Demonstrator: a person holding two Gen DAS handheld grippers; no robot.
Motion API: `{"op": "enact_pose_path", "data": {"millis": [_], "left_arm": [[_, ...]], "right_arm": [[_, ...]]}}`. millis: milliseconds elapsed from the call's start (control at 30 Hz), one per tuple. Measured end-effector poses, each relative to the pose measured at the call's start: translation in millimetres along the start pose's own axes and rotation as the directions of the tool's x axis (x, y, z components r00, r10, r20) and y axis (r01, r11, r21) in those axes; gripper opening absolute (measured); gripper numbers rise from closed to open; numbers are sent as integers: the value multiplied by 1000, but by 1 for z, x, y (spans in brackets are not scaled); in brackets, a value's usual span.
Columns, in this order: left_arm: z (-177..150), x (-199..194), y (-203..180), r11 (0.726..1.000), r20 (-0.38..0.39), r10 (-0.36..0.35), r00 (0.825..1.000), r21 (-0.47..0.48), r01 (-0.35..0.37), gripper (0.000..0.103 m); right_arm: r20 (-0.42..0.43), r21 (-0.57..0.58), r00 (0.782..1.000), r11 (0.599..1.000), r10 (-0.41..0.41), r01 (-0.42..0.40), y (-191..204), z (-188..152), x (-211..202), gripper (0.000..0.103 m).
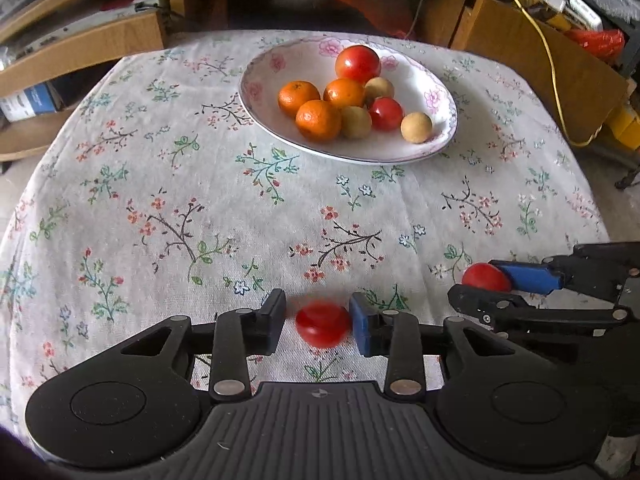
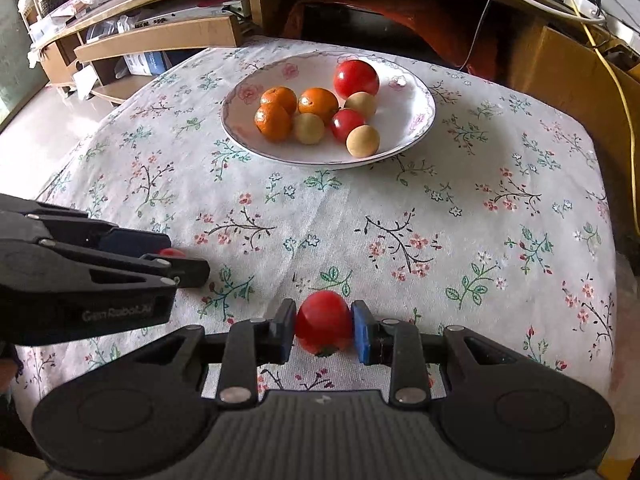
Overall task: Organize fruits
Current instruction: 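Lift both held tomatoes and carry them toward the white bowl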
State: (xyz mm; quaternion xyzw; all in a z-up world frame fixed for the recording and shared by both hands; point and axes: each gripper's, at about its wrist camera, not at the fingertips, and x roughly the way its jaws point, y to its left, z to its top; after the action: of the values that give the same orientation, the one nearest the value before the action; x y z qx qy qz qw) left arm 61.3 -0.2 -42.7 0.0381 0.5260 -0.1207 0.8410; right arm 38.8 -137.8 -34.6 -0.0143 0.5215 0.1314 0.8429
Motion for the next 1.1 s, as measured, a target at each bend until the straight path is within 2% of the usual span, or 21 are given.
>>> {"op": "enact_pose_path", "data": {"millis": [100,200,533,867,1100], "left_arm": [[-4,-2,-4,999,-2,26,1000,23,-26,42],[-6,-5,-6,999,-13,32,999,26,-32,35],[-11,-36,-10,998,31,35,999,44,-37,35],[-7,-68,-15,996,88,71,994,53,-76,35],[-7,-76,-26,993,104,78,992,85,-87,35]], "right_arm": [[-7,-30,1000,999,-17,17,5,-4,-2,30],[-8,-36,1000,999,-19,19,7,-8,-5,30],[41,-13,999,1000,-12,12,11,-19,-32,30],[113,21,993,1000,10,-13,10,-17,-56,30],[142,48,990,999,-2,-5,1,-19,-66,30]]}}
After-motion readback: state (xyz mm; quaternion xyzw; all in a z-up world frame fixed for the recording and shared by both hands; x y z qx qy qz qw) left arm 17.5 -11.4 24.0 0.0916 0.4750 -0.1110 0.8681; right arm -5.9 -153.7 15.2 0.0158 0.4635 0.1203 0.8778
